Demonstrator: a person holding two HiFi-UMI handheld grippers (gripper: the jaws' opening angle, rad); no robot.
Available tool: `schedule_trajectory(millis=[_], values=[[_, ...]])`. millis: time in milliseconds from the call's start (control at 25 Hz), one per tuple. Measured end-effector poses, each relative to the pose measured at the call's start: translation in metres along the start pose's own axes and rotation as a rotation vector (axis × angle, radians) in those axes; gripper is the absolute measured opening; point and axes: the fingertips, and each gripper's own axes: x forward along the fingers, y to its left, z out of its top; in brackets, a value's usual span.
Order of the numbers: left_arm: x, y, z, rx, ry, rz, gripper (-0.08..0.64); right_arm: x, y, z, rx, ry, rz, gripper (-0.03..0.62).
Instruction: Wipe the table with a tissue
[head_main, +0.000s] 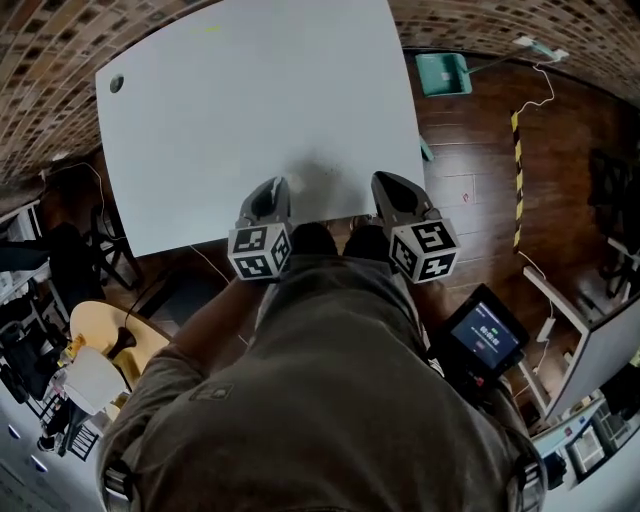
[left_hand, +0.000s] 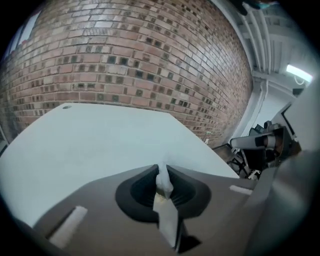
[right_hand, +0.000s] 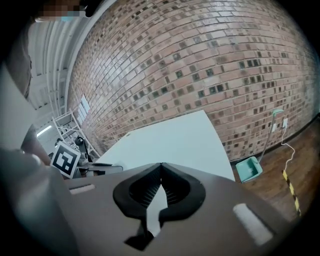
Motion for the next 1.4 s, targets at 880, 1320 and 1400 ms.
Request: schedule_trajectory(millis=[880, 1320, 1400], values=[[0.050, -0.055, -0.010, 0.199, 0.100, 0.061, 0.028, -0.021, -0.072, -0.002, 0.107, 0.001, 0.022, 0.011], [0.070, -0.066, -0.006, 0.236, 0.113, 0.019, 0.028, -0.024, -0.080, -0.002, 0.142, -0.022, -0.009, 0.011], [0.075, -0.070, -0.004, 0.244, 0.113, 0.008, 0.028, -0.025, -0.083, -0.001, 0.148, -0.028, -0.016, 0.011]])
